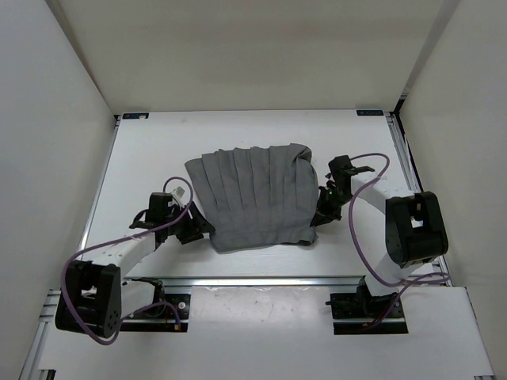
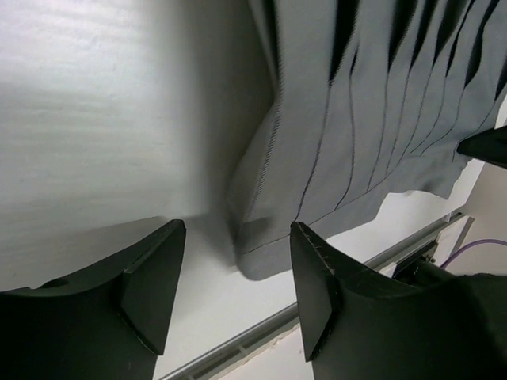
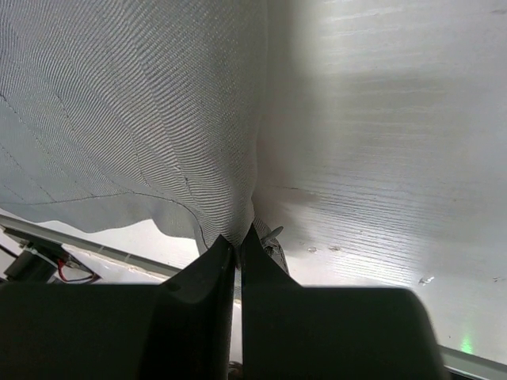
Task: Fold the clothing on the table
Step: Flatten the skirt out
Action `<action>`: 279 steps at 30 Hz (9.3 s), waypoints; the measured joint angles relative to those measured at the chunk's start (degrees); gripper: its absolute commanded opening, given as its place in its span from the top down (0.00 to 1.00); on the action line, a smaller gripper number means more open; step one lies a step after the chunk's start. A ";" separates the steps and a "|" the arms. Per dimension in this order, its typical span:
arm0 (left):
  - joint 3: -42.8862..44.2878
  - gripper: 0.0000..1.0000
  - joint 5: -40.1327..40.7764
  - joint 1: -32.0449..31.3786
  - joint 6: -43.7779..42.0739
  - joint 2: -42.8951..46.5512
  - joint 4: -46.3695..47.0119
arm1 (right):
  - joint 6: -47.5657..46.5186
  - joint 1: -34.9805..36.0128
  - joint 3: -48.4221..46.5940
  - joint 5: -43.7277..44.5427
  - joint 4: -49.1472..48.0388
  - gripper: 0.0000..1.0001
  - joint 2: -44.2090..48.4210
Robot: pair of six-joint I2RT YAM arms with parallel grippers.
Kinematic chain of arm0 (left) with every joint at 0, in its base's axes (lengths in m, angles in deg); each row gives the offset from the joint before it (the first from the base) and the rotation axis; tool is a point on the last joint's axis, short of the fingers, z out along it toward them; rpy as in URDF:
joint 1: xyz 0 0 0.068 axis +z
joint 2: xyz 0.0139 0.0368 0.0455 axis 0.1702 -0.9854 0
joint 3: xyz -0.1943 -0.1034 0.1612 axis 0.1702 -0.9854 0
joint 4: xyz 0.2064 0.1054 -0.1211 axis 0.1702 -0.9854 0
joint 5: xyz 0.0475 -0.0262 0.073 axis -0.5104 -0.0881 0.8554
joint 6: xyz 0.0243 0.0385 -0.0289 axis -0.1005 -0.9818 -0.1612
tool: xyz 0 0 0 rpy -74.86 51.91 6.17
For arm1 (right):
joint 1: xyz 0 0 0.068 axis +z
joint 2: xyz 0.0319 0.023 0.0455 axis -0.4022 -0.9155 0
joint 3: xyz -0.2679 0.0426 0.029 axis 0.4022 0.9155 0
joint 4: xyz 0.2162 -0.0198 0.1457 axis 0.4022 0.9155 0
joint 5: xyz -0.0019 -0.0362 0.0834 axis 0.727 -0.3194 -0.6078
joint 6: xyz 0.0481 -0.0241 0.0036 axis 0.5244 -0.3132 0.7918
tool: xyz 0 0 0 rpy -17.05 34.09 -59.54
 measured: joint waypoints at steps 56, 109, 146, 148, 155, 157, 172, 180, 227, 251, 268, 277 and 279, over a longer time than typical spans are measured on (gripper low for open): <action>14.73 1.00 18.51 -7.96 -11.78 -3.50 -21.49 | -3.13 -3.02 -0.28 6.71 1.81 0.58 5.42; 42.56 1.00 0.83 1.38 -8.70 -25.27 -12.98 | 3.02 -7.06 -21.92 -6.58 -10.86 1.00 -2.45; 35.10 1.00 -14.12 0.44 1.55 29.81 -15.82 | -12.68 8.61 -7.58 13.20 -3.67 1.00 57.11; 35.01 1.00 -15.04 0.46 1.66 31.98 -16.98 | -11.50 9.33 -8.85 13.03 -0.94 1.00 58.31; 39.74 1.00 -15.23 0.52 1.60 27.89 -20.02 | -10.14 9.81 -15.58 13.11 2.84 1.00 54.18; 40.72 1.00 -14.60 0.50 1.27 25.88 -19.80 | -9.84 9.73 -15.82 12.96 2.84 1.00 52.19; 43.30 1.00 -10.38 2.62 -0.74 -16.63 -13.05 | -7.13 -9.77 -15.28 -8.33 -12.41 1.00 14.88; 66.79 1.00 -12.72 3.78 -0.39 -26.27 -9.18 | -9.05 -11.56 -35.87 -9.99 -15.74 1.00 10.21; 2.21 1.00 1.11 -9.14 10.14 5.11 -11.32 | -2.19 1.07 8.13 3.13 14.84 1.00 22.77; 39.01 1.00 18.56 -8.28 -1.66 -38.16 -13.31 | -6.36 -3.89 -19.93 1.38 1.49 1.00 -19.28; 44.57 0.48 15.15 -8.26 -7.82 -23.89 -13.66 | -12.96 -6.01 -24.04 -1.99 -2.97 0.56 -1.36; 18.78 0.40 16.98 -15.50 -4.13 -0.11 -17.05 | -12.87 -5.31 -4.72 -0.85 0.09 0.36 13.29; 14.40 0.38 16.83 -14.78 -3.74 2.43 -18.73 | -12.15 -5.62 0.02 -0.94 1.66 0.35 14.86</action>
